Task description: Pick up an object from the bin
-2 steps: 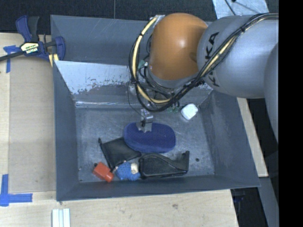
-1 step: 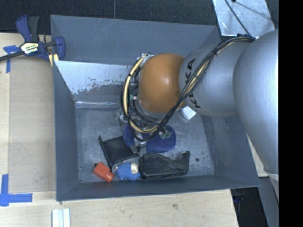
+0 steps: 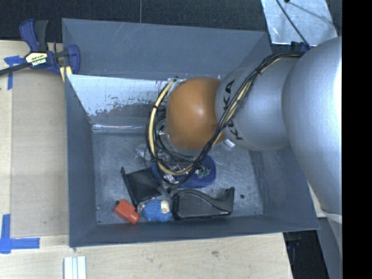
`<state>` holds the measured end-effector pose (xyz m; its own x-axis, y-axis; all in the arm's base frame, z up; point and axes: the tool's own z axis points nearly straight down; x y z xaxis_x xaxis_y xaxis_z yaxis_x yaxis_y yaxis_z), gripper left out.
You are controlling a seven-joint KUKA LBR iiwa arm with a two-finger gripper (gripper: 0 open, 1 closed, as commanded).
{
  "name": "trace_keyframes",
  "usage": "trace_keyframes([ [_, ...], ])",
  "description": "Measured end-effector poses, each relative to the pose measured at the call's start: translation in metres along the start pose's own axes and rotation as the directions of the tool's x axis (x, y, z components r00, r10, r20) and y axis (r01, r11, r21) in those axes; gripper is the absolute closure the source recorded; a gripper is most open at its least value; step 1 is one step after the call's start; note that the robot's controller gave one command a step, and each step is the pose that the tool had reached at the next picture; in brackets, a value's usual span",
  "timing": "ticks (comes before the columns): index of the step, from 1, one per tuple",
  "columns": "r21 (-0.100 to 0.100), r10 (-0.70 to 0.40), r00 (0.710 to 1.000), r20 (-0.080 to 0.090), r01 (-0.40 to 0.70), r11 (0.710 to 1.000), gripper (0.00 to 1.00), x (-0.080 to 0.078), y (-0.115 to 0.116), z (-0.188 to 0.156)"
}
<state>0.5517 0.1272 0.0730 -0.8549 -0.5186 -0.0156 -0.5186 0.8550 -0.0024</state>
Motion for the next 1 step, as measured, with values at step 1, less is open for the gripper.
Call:
trace_keyframes([
  [1,-0.002,0.002,1.000,-0.008,-0.002,1.000,1.00,0.0025,0.0000,0.0017],
])
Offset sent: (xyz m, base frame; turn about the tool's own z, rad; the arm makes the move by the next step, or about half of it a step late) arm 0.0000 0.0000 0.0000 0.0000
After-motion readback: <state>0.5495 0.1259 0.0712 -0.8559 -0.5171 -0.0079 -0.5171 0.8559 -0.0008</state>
